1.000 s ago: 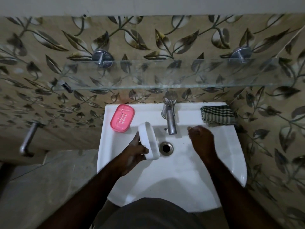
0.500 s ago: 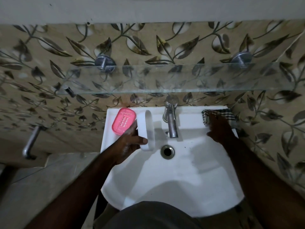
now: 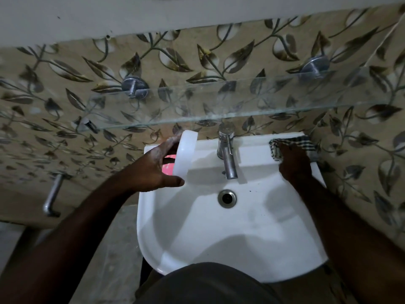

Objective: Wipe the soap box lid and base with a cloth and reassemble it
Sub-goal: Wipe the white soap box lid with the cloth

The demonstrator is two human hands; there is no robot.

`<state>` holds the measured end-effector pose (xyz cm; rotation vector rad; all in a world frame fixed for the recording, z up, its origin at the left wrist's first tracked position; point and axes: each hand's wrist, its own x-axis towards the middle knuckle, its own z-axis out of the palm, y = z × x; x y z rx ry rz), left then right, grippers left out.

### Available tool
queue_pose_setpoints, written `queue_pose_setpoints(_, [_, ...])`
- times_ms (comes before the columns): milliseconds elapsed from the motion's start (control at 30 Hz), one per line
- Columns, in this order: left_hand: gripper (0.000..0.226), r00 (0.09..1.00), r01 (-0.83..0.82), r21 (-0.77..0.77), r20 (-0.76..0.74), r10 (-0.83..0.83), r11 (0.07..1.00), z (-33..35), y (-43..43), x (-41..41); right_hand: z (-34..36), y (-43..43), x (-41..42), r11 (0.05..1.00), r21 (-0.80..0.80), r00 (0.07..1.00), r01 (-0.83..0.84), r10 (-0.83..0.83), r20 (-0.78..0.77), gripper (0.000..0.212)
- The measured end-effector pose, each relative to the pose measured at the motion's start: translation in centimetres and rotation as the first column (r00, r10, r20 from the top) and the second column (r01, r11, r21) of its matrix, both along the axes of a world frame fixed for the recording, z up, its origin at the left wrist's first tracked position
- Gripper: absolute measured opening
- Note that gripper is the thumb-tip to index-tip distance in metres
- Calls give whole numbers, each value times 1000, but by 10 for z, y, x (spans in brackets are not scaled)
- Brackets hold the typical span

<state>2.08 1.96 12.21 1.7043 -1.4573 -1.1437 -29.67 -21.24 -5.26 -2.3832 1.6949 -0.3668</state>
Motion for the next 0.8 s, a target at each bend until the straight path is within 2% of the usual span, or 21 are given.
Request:
queue_pose_setpoints(133, [113,996,47,19,77,-48,999,2,-6,-5,-8,-2,-4,999,-46,999,-9,11,43,57])
queue_pose_setpoints(267, [113,991,60,3,119,-60,998,5,-9,-6,-10,-3,-4,1000,-28,998,3,-2,60,55])
queue_pose_setpoints(400, [110,998,39,2,47,-39,999,3,-12,-6,-8,-1,-4,999,-33,999,1,0,51,57])
queue_pose_setpoints(500, [114,993,19,49,117,-25,999,-7,-13,0,-4,0,-1,1000,-9,1000,7,-7,14,57])
queue_pose_setpoints(600, [109,999,-8,61,36,5,998,-13,-14,3,-3,0,-2,1000,9,1000,-5,5,-12,60])
queue_pose_setpoints(667, [108,998,-13,80,56,8,997,-18,-15,4,-4,1,-2,1000,17,999,-8,9,-37,60])
queue_pose_setpoints(800, [113,999,-39,145,30,35,989,-33,-11,5,-3,1,-3,1000,-10,1000,0,0,22,58])
